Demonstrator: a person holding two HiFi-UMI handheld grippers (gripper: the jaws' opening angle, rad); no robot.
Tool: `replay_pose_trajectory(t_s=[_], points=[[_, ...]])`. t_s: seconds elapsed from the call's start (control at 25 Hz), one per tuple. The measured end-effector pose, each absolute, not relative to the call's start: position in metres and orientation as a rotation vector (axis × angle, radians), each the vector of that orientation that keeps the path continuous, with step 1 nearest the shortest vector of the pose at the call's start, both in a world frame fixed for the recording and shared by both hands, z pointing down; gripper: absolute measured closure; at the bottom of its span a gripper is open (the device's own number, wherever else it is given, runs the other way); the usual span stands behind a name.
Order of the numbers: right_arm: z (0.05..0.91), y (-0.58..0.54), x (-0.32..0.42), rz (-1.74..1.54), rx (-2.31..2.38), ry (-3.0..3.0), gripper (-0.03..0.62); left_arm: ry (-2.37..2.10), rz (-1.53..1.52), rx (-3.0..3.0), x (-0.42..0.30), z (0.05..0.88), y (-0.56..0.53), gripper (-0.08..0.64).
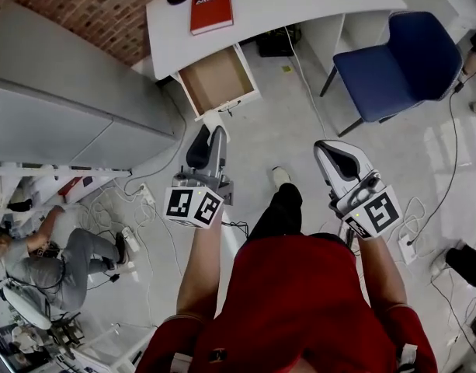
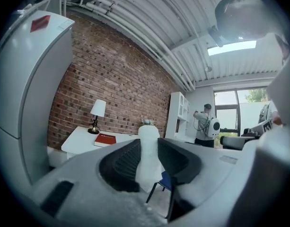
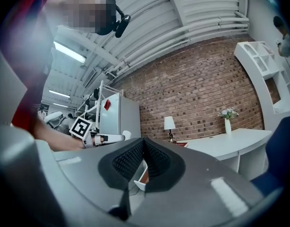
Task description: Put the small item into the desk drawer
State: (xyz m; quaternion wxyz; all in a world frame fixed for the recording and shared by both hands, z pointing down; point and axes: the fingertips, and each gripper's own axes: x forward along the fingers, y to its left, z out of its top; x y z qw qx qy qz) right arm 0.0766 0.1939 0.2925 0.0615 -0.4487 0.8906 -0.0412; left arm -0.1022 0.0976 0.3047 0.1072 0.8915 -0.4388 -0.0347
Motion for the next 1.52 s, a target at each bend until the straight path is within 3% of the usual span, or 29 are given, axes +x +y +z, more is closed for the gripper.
replay_pose_trajectory(t_s=[0.52, 1.52], points=[[0.328, 0.012, 0.081, -0.221, -1.364, 2.797, 0.581, -1.284, 0.008, 2.472, -0.104, 0.404, -0.082, 0.439], [0.433, -0.169, 0.075, -0.515, -1.183, 2.981, 0.58, -1.245, 0.539, 2.024, -0.13, 0.652, -0.26, 0.437]])
